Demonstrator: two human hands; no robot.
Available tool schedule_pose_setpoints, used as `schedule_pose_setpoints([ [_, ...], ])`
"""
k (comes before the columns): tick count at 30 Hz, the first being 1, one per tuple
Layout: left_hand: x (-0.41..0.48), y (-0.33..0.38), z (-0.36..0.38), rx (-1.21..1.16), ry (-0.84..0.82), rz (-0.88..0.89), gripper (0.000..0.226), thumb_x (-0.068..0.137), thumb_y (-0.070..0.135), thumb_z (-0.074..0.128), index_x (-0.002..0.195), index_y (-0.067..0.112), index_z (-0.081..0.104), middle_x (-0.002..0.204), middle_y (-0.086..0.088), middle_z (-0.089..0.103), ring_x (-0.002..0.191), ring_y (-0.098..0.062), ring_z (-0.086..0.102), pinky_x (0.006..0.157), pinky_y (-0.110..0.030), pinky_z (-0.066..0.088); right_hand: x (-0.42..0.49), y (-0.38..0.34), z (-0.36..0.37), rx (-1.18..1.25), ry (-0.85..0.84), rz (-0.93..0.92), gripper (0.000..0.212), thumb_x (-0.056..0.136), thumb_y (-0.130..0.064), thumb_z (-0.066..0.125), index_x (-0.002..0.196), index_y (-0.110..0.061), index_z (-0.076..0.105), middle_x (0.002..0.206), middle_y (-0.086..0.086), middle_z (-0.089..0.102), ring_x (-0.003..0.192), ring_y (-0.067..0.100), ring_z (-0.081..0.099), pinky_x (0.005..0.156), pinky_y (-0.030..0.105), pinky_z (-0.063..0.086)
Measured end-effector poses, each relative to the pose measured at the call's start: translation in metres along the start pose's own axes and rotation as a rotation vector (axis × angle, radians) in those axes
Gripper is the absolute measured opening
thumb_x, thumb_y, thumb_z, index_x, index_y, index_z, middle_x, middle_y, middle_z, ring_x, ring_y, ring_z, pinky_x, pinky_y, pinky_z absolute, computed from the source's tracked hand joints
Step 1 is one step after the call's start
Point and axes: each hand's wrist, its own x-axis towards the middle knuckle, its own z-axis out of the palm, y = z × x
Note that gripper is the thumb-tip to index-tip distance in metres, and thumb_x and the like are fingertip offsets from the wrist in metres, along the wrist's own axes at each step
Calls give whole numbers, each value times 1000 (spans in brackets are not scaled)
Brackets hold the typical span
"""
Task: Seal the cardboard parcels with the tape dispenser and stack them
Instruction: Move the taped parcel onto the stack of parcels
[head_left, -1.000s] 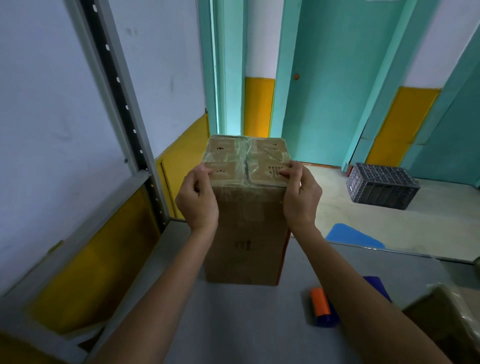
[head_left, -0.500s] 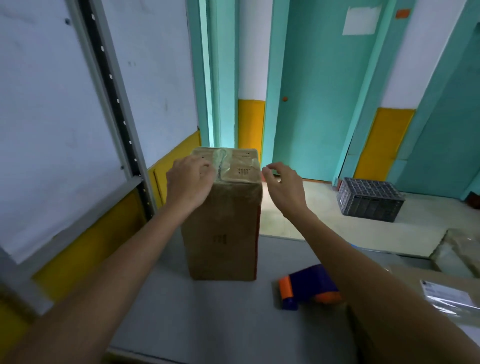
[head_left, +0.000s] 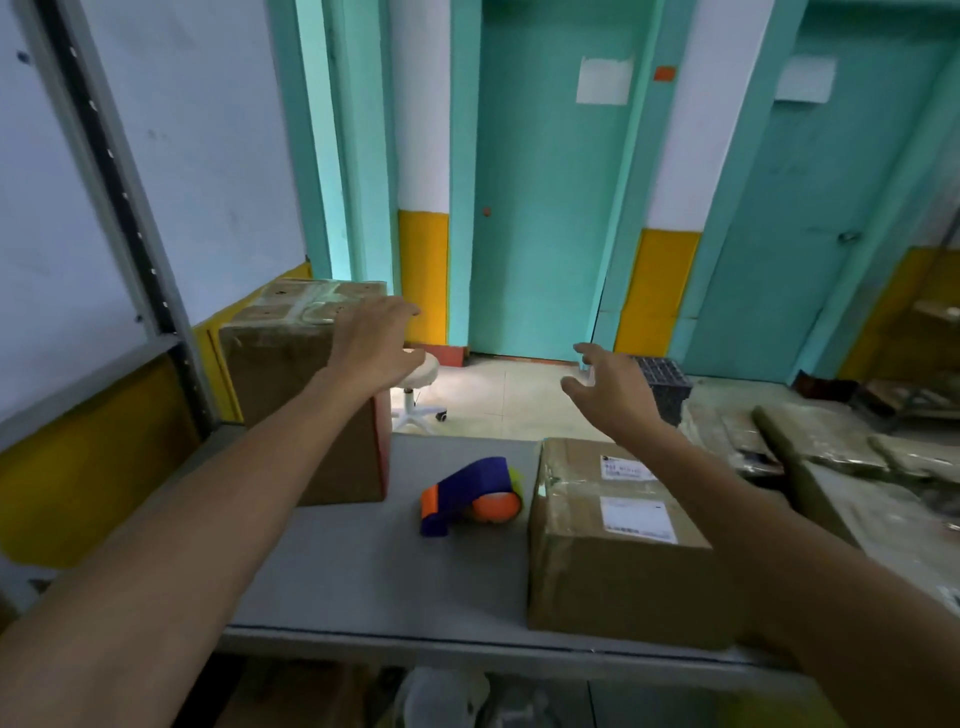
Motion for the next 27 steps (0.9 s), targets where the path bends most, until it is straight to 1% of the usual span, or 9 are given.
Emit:
schedule_pose_setpoints([
  [3,-18,-12,0,-72,16,-123,56,81,36,67,129,15,50,132,-11,51,121,-30,45,97,-47,40,-14,6,4,23,-62,-23,55,91,-33,59,140,-16,42,138,8,51,126,26,46,103,39,39],
  [7,-40,-12,7,-126,27,-62,56,83,38,66,130,14,49,136,-9,49,127,-27,41,102,-42,34,-19,-20,27,139,-122,-93,58,90,-36,61,141,-19,40,139,4,50,125,22,46,102,35,38],
  [9,-46,-26,8,-122,51,-84,53,84,40,64,129,15,50,137,-7,48,129,-25,38,102,-40,32,-16,-36,45,194,-156,-122,59,89,-37,62,141,-20,39,138,4,51,124,21,47,101,33,38],
  [13,-46,-86,13,-23,16,-255,69,81,50,63,139,23,38,152,-4,27,140,-26,20,111,-47,23,0,-71,79,262,-228,-167,65,87,-38,63,144,-22,35,141,5,48,124,21,48,96,28,38],
  [15,-41,-117,12,-4,32,-330,77,78,53,65,142,26,31,155,-6,16,141,-31,12,112,-49,21,14,-91,94,314,-255,-182,69,86,-37,65,145,-23,32,144,5,45,128,23,44,99,30,37],
  [20,-27,-164,25,-254,89,-517,110,66,48,78,146,33,5,156,-12,-3,143,-33,1,113,-54,17,51,-136,137,475,-330,-196,82,79,-49,67,147,-31,25,150,0,36,134,24,37,104,37,35],
  [22,-20,-176,32,-346,73,-535,117,64,45,81,146,35,-2,156,-13,-3,143,-30,2,113,-52,18,63,-150,152,522,-333,-163,86,77,-56,64,148,-33,21,152,0,33,136,25,34,106,43,34],
  [24,-12,-188,38,-457,41,-531,118,65,41,81,147,34,-3,156,-11,4,143,-28,9,112,-48,21,77,-160,168,592,-335,-105,76,82,-59,53,147,-37,20,150,2,36,133,27,38,107,47,36],
  [27,0,-196,43,-616,38,-480,106,66,38,81,145,28,11,150,-6,24,137,-25,27,107,-41,31,95,-172,186,742,-321,69,55,95,-53,37,146,-40,20,147,7,40,128,32,44,102,54,41],
])
